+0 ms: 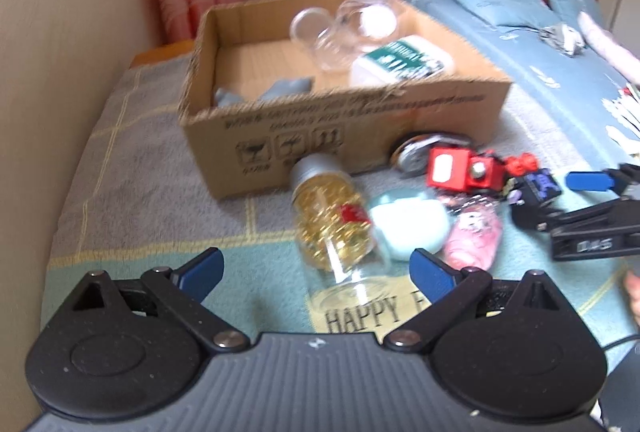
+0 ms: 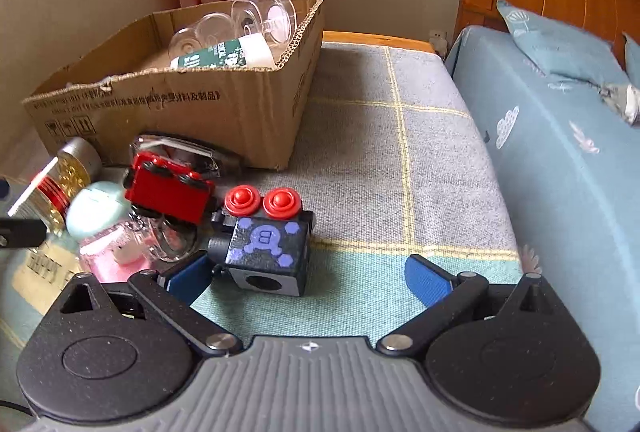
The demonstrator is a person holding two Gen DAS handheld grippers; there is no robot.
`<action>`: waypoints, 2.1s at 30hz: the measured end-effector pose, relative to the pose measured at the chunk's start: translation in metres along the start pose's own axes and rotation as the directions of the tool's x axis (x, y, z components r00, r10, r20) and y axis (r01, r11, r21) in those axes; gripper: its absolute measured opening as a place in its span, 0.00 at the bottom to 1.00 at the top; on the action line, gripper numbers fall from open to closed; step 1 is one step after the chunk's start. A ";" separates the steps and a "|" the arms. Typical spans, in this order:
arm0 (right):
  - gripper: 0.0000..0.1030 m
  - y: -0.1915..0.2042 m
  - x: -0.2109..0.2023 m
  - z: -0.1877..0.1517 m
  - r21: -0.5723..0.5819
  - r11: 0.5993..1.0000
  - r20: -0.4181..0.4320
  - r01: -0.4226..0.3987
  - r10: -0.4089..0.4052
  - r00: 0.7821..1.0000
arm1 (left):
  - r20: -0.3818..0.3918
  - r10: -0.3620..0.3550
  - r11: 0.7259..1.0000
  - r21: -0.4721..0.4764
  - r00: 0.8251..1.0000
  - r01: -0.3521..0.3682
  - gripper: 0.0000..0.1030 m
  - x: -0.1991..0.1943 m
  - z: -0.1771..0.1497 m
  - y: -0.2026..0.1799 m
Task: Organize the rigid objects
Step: 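Move the right gripper toward the blue block toy while the left reaches the red toy car, then close the right gripper on the blue block toy while the left grasps the red toy car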
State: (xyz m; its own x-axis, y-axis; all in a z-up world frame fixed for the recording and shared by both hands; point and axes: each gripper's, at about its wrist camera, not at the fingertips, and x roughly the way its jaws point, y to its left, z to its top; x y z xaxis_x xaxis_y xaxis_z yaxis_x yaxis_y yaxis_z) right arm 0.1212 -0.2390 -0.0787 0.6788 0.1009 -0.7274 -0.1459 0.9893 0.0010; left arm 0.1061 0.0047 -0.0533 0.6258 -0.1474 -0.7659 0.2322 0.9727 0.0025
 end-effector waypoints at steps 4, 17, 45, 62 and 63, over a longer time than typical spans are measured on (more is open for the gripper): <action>1.00 -0.001 -0.001 -0.006 -0.033 0.999 0.028 -0.003 0.004 1.000 | 0.030 -0.050 0.996 0.078 0.998 0.048 0.96 -0.006 0.011 -0.015; 1.00 -0.006 -0.005 -0.009 -0.056 0.998 0.046 -0.028 0.031 0.998 | 0.012 -0.252 0.942 0.234 0.968 0.243 0.73 0.023 0.047 -0.060; 0.95 0.004 -0.004 -0.005 -0.155 0.982 0.059 -0.105 0.115 0.992 | -0.078 -0.372 0.917 0.123 0.925 0.379 0.59 0.059 0.052 -0.057; 0.54 0.009 -0.017 -0.010 -0.142 0.985 0.080 -0.103 0.115 0.990 | -0.048 -0.341 0.936 0.072 0.939 0.343 0.52 0.059 0.052 -0.056; 0.54 0.009 -0.021 -0.013 -0.147 0.985 0.081 -0.092 0.105 0.991 | -0.048 -0.339 0.937 0.070 0.940 0.342 0.51 0.058 0.052 -0.056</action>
State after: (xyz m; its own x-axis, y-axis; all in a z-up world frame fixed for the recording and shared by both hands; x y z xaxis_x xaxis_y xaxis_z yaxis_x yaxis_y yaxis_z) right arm 0.0959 -0.2335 -0.0727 0.7155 0.2123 -0.6656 -0.3119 0.9496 -0.0324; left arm 0.1681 -0.0673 -0.0651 0.4735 -0.4594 -0.7515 0.4837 0.8487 -0.2141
